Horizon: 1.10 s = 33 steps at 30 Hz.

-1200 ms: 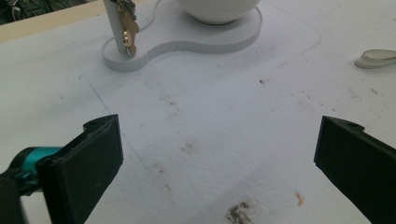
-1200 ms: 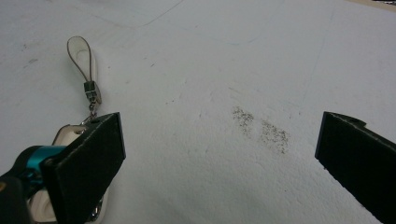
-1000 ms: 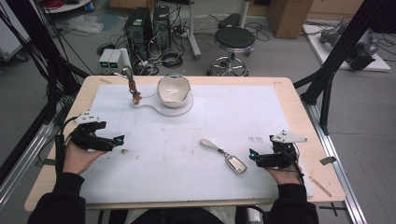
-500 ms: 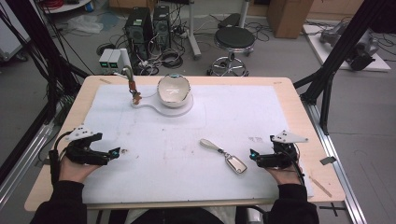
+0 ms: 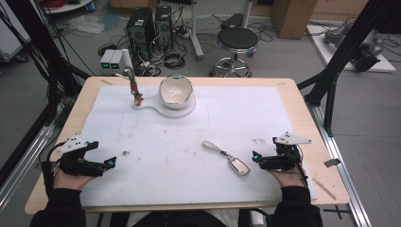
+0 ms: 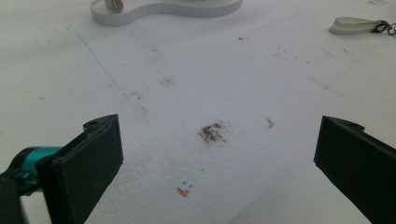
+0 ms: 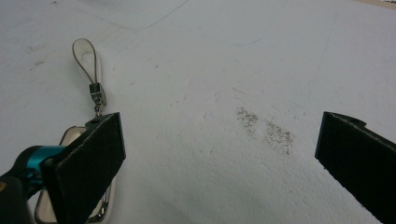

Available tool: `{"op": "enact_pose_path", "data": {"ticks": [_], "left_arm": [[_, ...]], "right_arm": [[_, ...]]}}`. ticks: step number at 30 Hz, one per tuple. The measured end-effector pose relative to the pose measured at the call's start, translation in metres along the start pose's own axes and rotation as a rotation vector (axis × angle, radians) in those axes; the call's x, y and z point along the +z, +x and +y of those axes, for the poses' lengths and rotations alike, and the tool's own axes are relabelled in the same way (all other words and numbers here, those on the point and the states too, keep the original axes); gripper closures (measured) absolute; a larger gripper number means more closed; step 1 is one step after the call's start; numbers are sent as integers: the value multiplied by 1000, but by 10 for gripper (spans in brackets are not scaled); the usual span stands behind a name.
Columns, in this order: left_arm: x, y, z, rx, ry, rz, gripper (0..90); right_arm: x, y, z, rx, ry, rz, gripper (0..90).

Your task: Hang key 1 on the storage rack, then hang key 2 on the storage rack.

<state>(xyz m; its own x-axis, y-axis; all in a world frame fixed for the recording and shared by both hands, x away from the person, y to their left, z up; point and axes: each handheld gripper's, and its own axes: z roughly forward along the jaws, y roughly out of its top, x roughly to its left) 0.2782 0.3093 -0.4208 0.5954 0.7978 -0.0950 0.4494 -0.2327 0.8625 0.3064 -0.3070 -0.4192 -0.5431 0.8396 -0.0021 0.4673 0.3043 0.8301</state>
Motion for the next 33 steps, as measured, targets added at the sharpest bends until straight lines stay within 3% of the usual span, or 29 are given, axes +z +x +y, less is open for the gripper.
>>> {"op": "enact_pose_path", "data": {"ticks": [20,33], "left_arm": [[5,2,-4,3,15,-14,17],[6,1,-5,3,26,-22,17]], "right_arm": [[11,18,23,-53,11,80,7],[23,30,30,-89,49,108,7]]}}
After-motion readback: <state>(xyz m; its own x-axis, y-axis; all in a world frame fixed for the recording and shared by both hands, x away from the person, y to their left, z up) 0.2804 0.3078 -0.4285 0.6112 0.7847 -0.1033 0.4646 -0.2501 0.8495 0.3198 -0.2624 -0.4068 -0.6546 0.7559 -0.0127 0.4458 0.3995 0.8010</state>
